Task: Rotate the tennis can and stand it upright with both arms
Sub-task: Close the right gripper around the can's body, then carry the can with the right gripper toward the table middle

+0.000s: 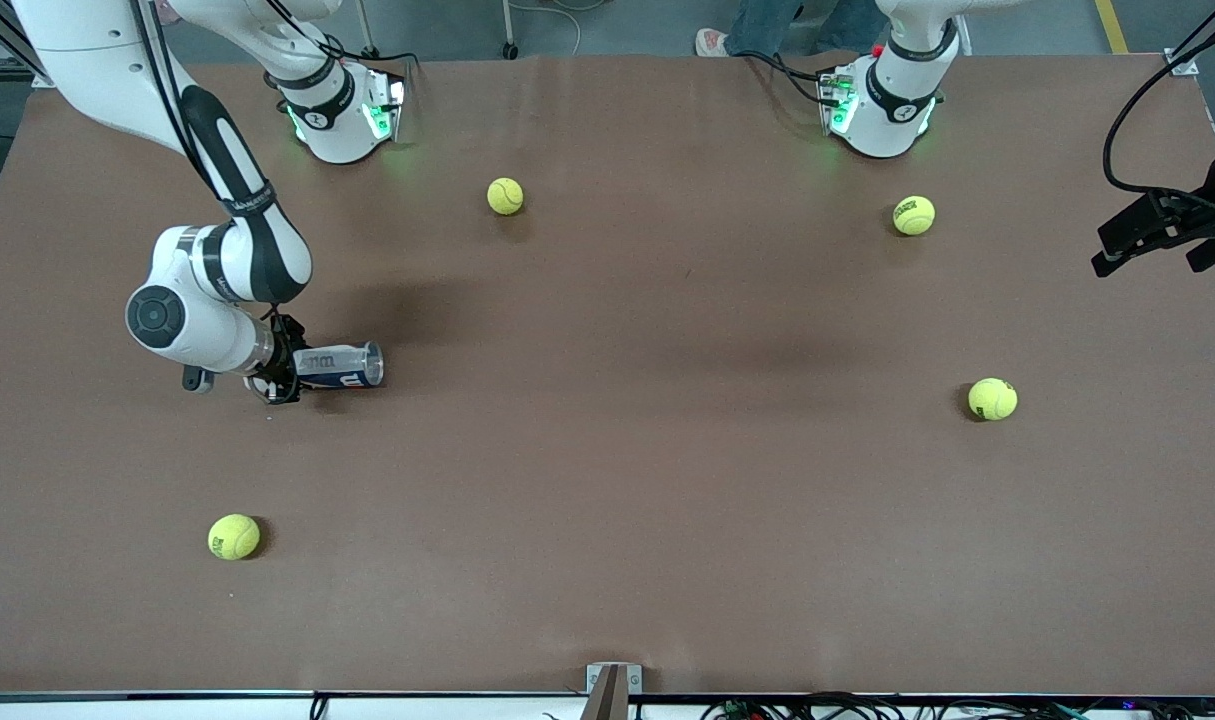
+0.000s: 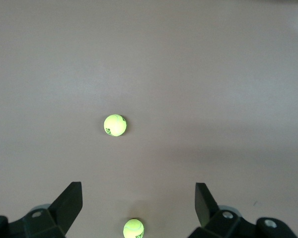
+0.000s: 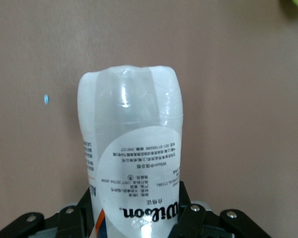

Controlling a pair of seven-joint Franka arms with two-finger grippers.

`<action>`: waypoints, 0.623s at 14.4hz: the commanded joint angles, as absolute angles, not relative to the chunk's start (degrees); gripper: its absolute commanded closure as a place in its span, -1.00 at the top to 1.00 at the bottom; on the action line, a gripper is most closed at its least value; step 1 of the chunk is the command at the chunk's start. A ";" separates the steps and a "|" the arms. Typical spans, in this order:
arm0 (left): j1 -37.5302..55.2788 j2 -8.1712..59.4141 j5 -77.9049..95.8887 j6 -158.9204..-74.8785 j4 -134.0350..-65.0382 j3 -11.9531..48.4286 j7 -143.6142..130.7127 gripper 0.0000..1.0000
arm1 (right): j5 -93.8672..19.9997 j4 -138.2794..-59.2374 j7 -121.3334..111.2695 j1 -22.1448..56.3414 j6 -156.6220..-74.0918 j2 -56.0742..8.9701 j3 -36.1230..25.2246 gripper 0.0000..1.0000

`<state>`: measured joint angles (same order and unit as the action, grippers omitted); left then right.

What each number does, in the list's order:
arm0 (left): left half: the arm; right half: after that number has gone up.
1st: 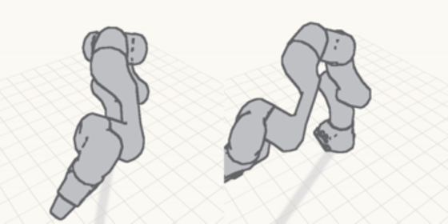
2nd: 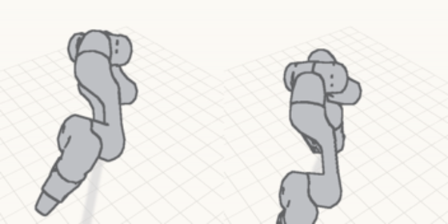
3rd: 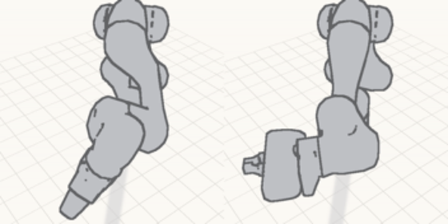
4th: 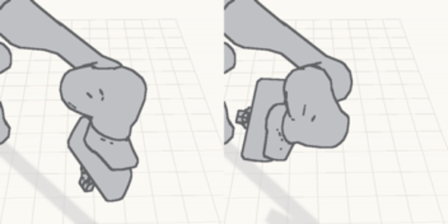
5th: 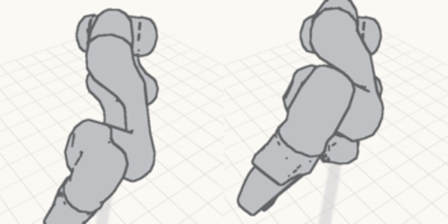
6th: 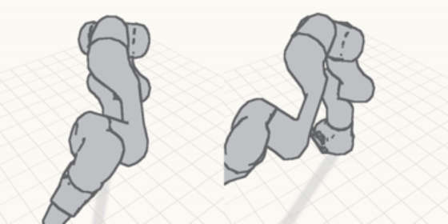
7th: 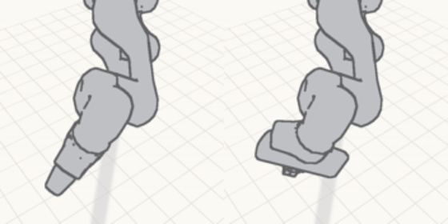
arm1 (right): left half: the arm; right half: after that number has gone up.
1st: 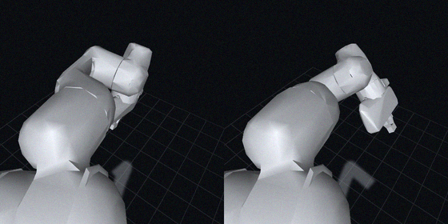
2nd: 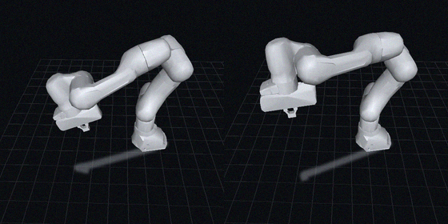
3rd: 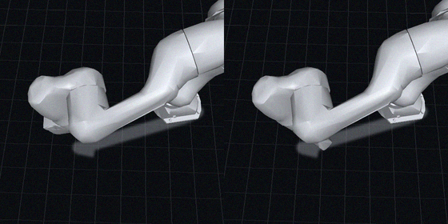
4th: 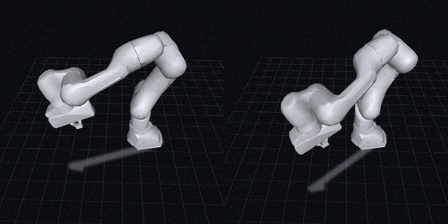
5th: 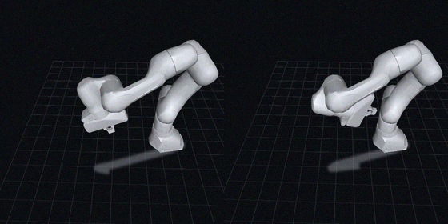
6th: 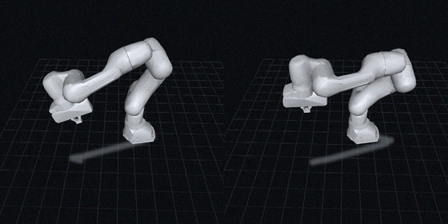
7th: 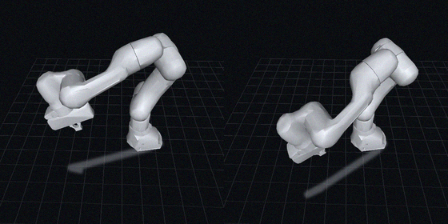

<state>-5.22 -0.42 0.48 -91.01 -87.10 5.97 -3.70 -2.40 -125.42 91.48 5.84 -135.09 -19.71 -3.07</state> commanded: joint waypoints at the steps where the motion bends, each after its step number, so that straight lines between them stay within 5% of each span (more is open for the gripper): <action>1: -5.54 -0.44 0.18 -90.18 -86.48 6.33 -3.25 1.00 | -3.95 -123.67 96.40 9.48 -130.18 -16.44 -3.16 0.29; 9: -5.54 -0.44 0.18 -90.18 -86.48 6.33 -3.34 1.00 | -10.44 -114.80 110.73 26.00 -125.07 -15.91 -3.08 0.34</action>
